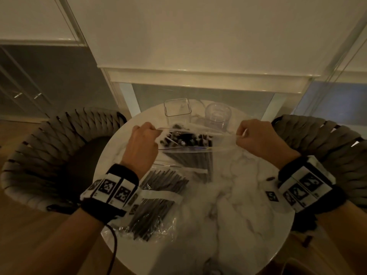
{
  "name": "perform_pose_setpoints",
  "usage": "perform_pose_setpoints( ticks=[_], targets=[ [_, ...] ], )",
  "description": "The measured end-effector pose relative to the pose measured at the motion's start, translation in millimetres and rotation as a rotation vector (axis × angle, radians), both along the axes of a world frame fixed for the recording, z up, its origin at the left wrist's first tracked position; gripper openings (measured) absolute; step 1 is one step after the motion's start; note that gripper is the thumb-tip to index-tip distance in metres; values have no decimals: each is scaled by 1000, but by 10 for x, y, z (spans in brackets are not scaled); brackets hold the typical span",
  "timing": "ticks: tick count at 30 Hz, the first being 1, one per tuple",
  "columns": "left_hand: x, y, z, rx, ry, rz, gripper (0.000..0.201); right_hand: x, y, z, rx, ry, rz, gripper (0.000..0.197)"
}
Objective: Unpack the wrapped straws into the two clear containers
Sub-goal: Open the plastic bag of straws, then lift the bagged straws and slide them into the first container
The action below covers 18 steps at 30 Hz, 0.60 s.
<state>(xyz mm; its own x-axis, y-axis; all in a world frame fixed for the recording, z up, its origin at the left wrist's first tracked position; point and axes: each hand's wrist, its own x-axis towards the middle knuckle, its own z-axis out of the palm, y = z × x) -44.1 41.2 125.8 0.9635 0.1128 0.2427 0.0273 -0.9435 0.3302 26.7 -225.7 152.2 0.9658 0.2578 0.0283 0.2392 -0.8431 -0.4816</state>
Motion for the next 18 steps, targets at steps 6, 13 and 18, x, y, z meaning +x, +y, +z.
perform_pose_setpoints(
  ticks=[6,13,18],
  targets=[
    [76,-71,-42,-179,-34,161,47,-69,93,-11,193,158,-4,13],
    [102,-63,9,-756,229,-170,89,-82,85,-152,136,17,37,30],
    [122,-207,55,-701,308,-238,104,-34,242,-306,227,-24,125,27]
  ],
)
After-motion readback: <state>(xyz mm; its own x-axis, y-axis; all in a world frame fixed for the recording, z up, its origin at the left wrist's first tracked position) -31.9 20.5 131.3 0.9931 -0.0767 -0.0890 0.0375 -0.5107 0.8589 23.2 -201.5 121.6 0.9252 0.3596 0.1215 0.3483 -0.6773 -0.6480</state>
